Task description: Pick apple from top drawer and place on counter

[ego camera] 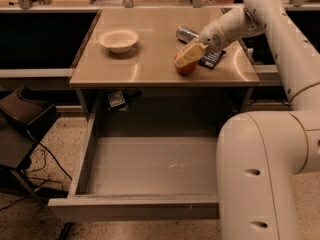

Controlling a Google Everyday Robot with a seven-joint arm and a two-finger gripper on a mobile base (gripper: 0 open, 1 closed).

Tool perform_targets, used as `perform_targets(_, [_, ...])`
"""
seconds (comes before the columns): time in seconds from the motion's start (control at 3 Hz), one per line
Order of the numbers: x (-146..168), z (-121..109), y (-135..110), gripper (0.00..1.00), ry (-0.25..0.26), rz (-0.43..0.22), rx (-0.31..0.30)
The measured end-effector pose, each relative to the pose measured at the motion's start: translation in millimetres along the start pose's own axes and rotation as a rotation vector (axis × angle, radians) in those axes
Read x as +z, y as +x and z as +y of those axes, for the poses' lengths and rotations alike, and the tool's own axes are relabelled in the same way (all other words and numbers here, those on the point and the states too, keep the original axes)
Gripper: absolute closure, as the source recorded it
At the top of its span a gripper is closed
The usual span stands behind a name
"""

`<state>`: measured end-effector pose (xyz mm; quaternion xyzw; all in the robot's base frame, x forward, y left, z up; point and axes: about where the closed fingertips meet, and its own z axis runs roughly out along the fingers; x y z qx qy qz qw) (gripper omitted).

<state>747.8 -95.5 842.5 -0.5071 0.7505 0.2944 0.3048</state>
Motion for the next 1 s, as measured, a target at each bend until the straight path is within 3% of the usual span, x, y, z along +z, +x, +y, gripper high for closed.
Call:
perform_targets(0.33, [0.0, 0.0, 0.0, 0.11, 0.000, 0.000, 0.000])
perform_targets(0.67, [0.0, 0.0, 0.0, 0.00, 0.000, 0.000, 0.000])
perform_targets(1.0, [0.1, 0.0, 0.0, 0.00, 0.000, 0.000, 0.000])
